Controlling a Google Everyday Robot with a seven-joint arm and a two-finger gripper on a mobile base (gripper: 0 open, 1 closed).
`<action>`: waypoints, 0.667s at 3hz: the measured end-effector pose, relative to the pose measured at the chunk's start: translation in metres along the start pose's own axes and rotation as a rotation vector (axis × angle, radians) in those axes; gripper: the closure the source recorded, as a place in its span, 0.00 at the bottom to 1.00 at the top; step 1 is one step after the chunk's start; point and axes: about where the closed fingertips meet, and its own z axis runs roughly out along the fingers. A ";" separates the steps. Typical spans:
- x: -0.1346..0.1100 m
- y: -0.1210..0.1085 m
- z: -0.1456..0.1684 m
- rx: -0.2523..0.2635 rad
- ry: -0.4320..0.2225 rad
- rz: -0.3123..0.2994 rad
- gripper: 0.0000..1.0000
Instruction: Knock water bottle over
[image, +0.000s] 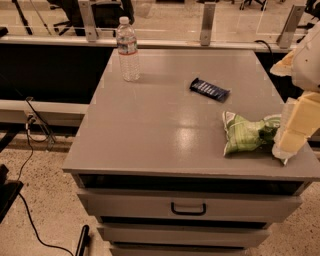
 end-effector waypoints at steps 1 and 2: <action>0.000 0.000 0.000 0.000 0.000 0.000 0.00; -0.001 -0.015 0.003 0.019 -0.029 -0.004 0.00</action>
Offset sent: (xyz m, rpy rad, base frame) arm 0.0347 -0.0077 -0.0022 0.0494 -0.0417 0.0154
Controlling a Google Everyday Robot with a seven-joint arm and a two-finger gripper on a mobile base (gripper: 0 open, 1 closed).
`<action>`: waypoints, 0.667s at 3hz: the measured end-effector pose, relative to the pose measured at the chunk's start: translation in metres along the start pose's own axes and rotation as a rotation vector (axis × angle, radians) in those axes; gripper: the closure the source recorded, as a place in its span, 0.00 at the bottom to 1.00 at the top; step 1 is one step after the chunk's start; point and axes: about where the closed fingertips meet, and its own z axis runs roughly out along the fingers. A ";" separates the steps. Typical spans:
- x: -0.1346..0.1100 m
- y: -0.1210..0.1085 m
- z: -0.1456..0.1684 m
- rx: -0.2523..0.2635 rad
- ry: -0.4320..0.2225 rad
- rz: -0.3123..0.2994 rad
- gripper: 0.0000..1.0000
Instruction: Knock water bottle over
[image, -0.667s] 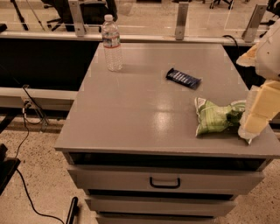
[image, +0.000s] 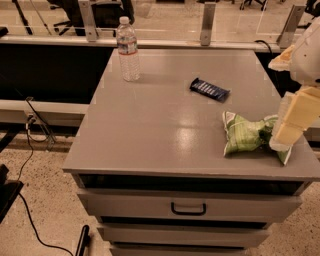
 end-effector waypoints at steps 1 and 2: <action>-0.030 -0.041 0.015 0.044 -0.119 -0.036 0.00; -0.078 -0.097 0.036 0.099 -0.249 -0.060 0.00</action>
Offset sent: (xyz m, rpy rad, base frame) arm 0.2063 0.0982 0.0225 0.3234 -0.2830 0.1570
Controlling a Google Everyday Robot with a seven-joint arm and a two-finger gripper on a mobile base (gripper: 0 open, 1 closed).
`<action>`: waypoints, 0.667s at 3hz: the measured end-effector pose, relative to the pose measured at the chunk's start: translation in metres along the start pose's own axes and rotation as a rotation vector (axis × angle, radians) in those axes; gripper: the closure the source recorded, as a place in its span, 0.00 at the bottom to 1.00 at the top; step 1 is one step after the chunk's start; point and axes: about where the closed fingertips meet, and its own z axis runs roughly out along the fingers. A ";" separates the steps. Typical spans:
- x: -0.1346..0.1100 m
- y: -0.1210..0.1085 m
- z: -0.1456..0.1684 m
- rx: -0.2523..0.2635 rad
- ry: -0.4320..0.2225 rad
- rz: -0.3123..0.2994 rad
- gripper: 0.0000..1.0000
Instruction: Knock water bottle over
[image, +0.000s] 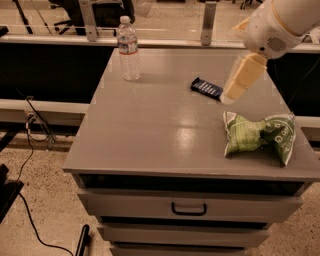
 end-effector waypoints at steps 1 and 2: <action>-0.034 -0.038 0.032 0.029 -0.034 -0.026 0.00; -0.034 -0.038 0.032 0.029 -0.034 -0.027 0.00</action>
Offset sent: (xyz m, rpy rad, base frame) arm 0.0380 0.0226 0.0015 0.0165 -0.0335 0.0110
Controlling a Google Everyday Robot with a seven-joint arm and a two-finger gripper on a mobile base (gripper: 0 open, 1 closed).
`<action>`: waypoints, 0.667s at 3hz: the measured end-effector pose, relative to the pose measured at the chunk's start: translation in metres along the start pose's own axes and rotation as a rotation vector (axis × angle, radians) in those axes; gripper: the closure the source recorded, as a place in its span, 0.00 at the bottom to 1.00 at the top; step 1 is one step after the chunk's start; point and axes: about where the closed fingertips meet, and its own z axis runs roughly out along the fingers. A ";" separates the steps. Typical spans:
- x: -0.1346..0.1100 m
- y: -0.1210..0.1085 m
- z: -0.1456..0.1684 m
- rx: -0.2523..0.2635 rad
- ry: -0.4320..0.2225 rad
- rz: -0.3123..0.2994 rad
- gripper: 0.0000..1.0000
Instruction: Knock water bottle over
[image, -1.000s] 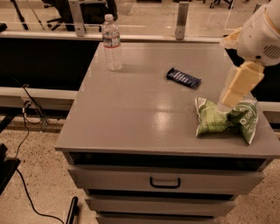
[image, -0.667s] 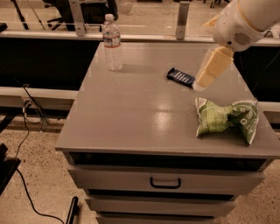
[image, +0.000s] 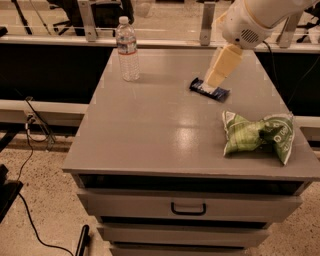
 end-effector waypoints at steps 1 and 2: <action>-0.007 -0.010 0.008 0.008 -0.074 0.027 0.00; -0.038 -0.040 0.034 0.025 -0.239 0.043 0.00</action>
Offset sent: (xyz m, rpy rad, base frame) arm 0.1155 0.0692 0.0267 0.4697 -0.1432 0.1039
